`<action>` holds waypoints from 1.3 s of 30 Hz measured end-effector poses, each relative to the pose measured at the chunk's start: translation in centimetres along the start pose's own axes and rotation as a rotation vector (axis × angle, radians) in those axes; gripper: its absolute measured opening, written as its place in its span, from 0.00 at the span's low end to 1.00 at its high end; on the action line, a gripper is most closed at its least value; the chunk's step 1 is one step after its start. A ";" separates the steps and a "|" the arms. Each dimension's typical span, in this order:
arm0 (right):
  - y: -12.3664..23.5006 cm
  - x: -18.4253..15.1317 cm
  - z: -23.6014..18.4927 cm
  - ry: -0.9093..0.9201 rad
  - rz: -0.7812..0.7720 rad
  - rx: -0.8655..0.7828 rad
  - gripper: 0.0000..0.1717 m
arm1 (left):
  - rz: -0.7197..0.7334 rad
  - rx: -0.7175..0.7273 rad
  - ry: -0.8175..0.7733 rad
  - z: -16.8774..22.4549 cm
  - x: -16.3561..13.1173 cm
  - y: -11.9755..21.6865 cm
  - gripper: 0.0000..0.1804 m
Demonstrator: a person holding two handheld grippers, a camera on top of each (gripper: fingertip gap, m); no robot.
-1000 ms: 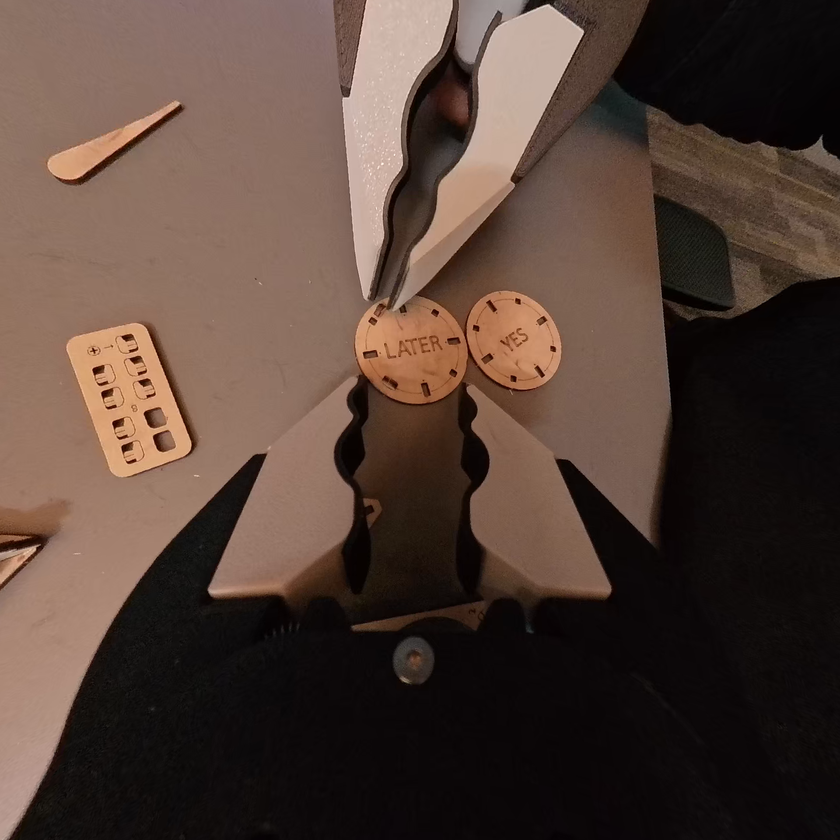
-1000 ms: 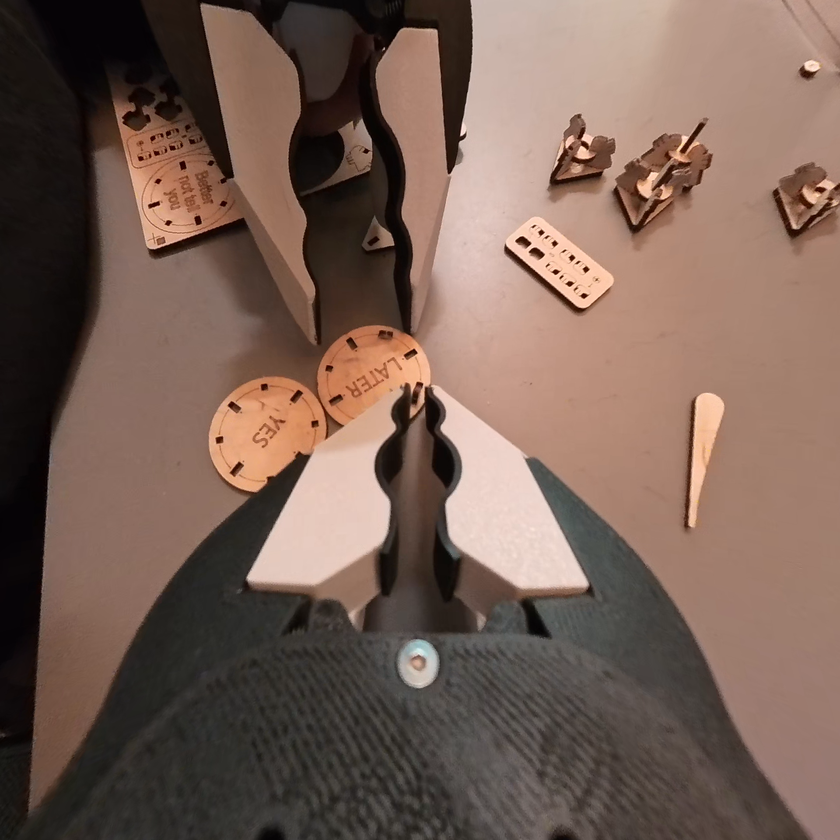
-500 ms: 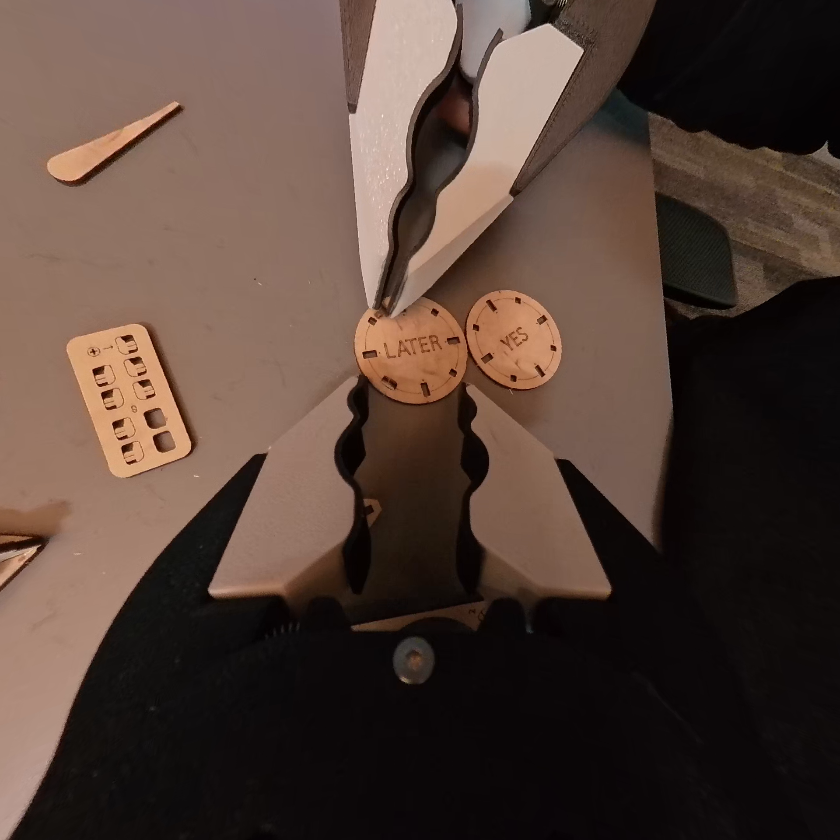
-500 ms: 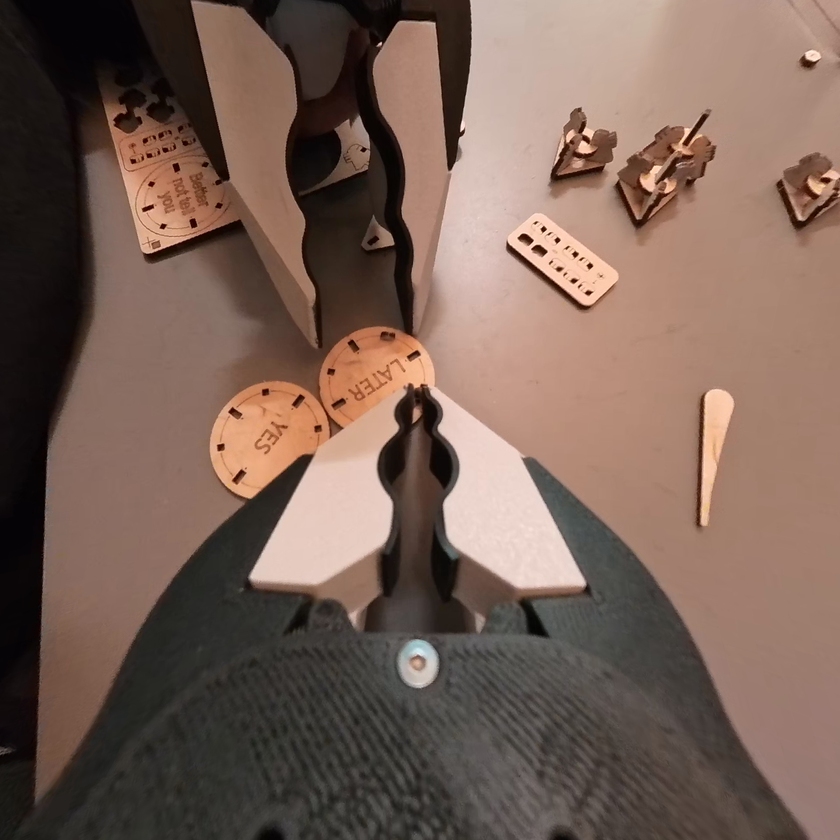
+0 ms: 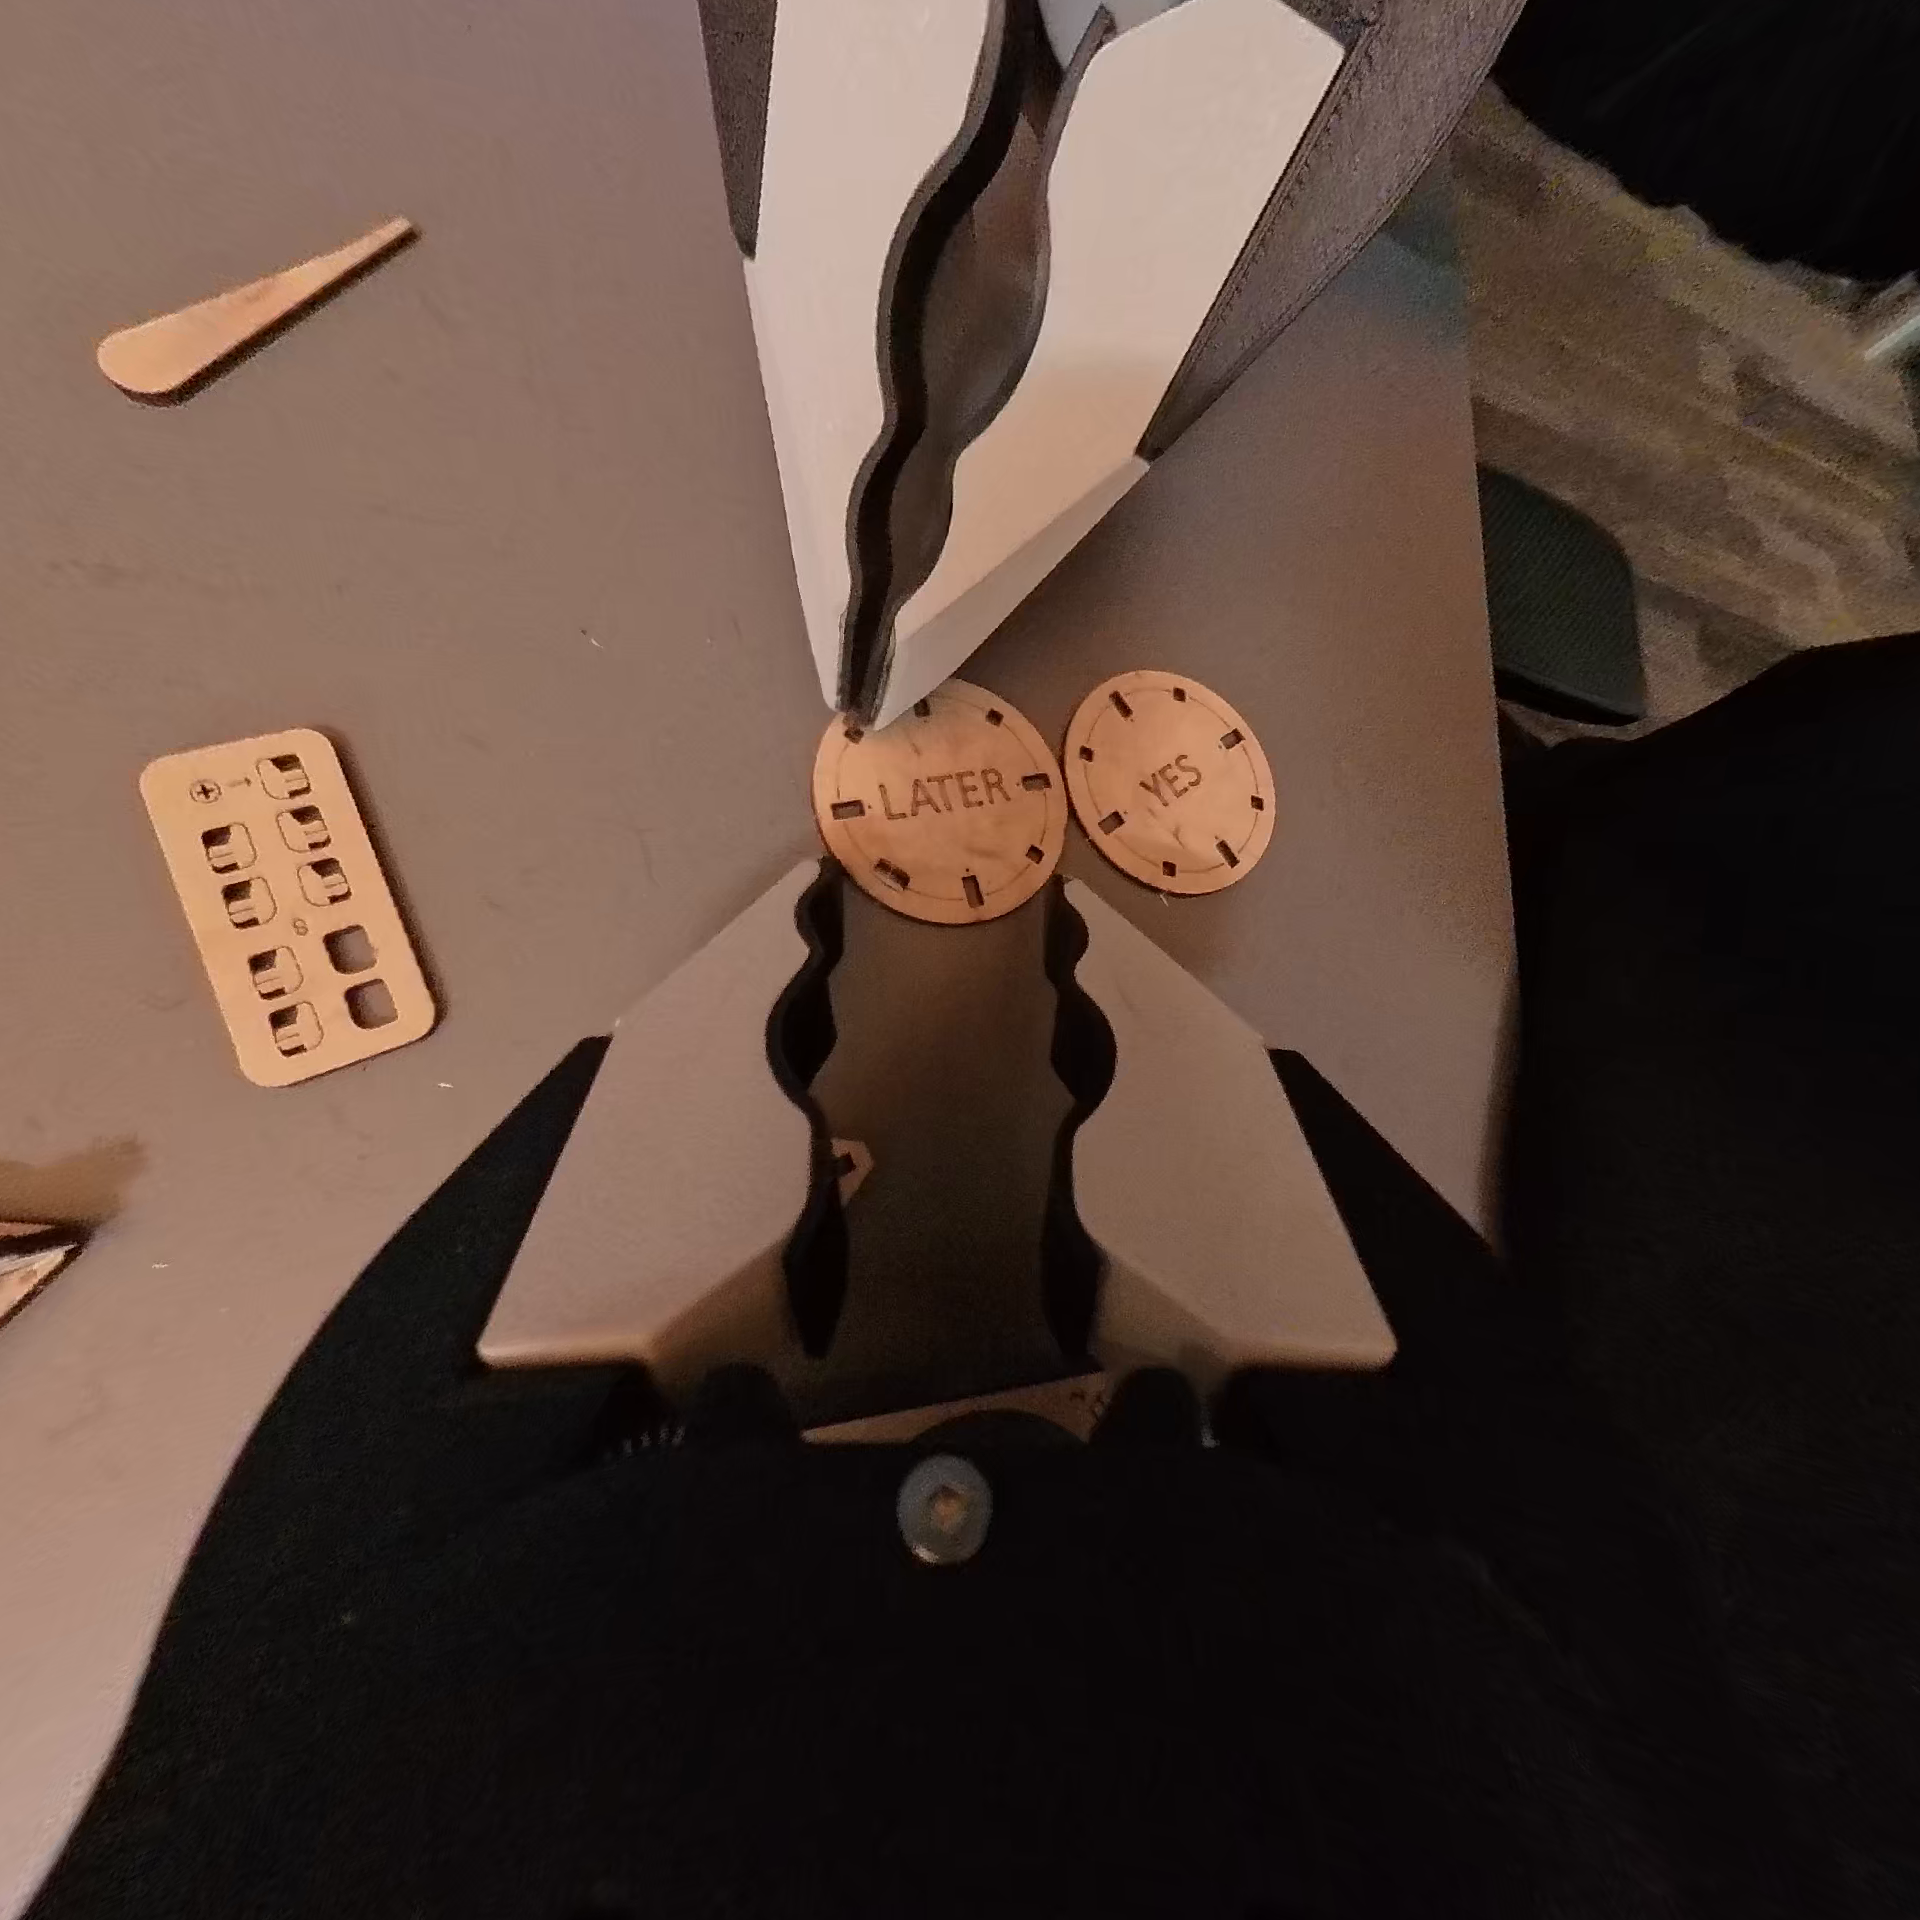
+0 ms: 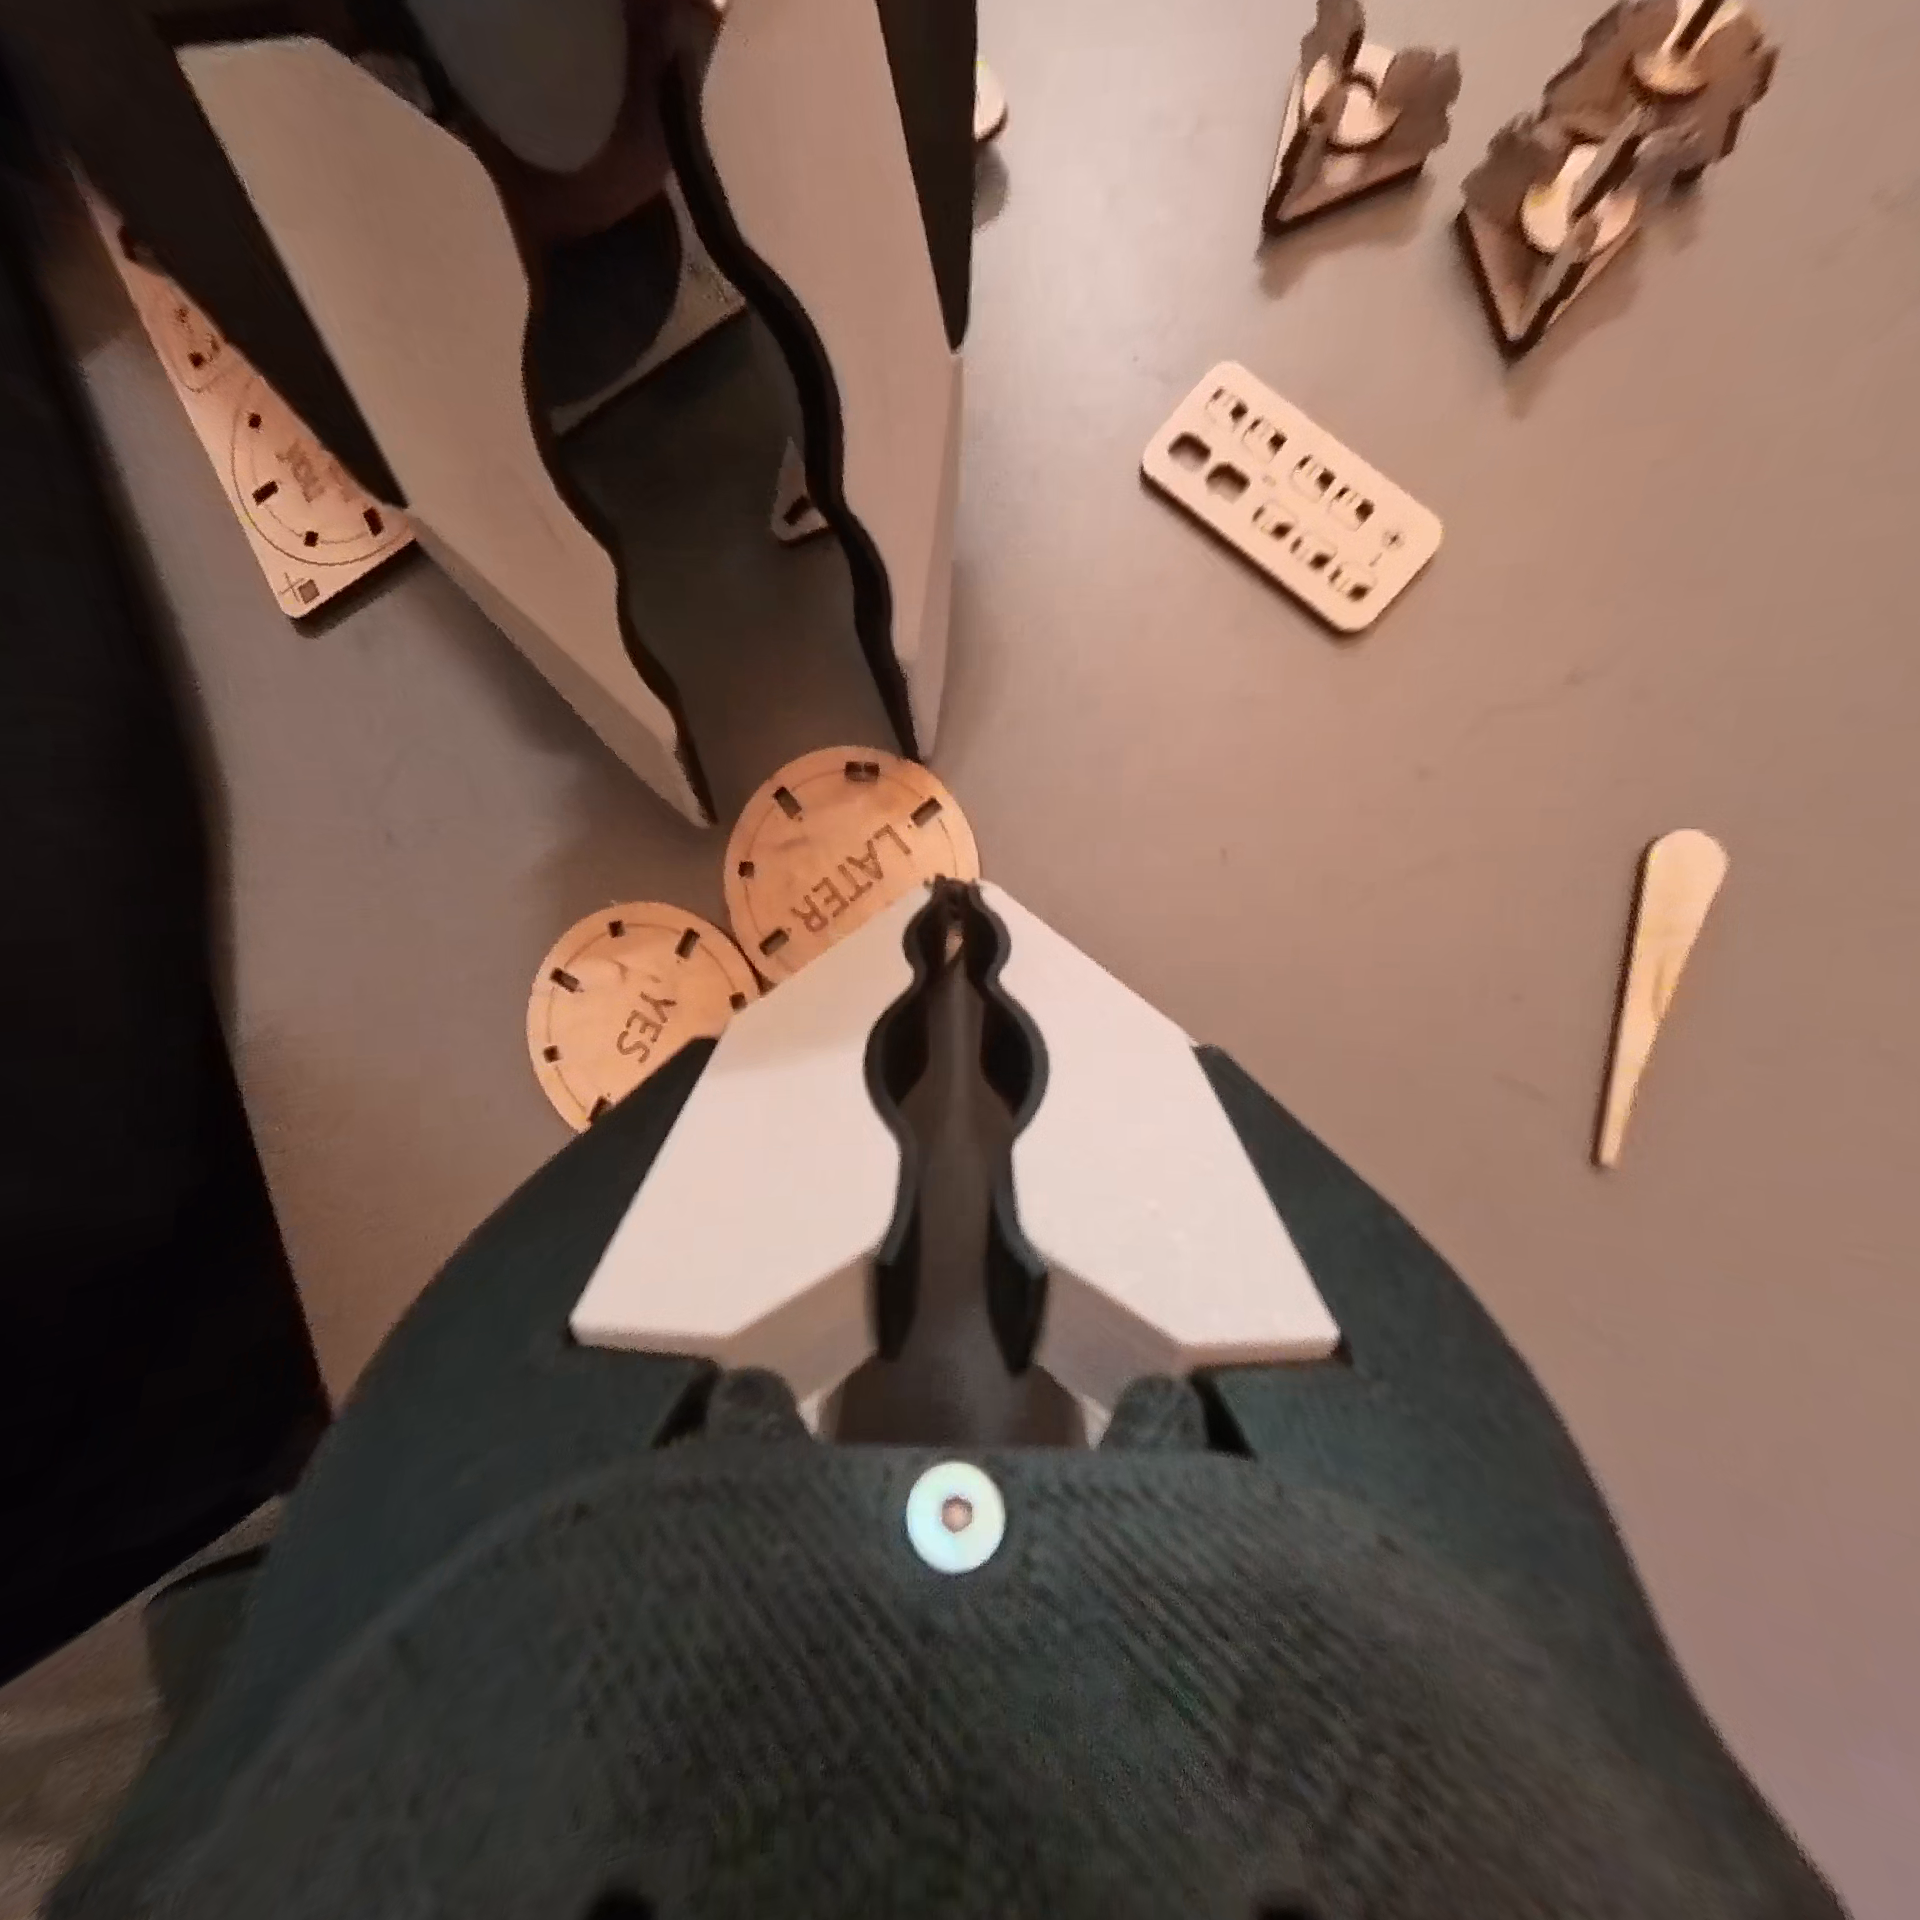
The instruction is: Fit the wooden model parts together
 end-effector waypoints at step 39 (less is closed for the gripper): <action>-0.5 2.7 1.7 -0.306 -0.374 0.188 0.00 | -0.001 0.017 0.070 -0.7 -0.2 0.1 0.07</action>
Point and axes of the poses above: each gripper's, where its closed fingertips meet, y back along the fingers, x out of its top, z = x × y across the jaws, the point moved 9 cm from there along y, back along the fingers, and after that the axes turned 6 degrees about -z, right-handed, at the moved point
